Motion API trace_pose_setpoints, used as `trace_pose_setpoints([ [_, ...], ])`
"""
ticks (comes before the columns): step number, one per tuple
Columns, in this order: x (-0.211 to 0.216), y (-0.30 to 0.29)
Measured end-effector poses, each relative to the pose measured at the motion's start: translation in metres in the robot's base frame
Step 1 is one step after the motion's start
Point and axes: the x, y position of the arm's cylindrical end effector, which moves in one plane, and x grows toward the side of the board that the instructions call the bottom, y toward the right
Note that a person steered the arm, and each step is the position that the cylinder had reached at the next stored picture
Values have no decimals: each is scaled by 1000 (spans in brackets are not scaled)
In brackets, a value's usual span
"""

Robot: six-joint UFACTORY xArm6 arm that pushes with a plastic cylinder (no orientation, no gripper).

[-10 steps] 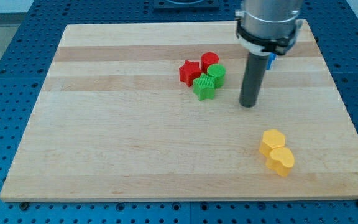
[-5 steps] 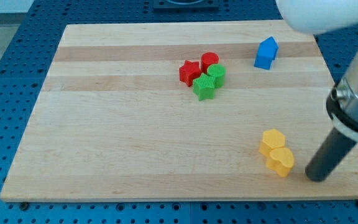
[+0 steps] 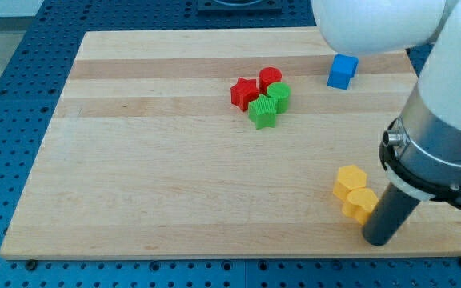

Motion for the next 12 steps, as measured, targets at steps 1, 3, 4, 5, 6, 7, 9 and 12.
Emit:
trace_pose_setpoints([
  [1, -13, -3],
  [3, -41, -5],
  [4, -51, -8],
  [5, -51, -23],
  [6, -51, -40],
  [7, -59, -38],
  [9, -88, -22],
  [12, -82, 19],
])
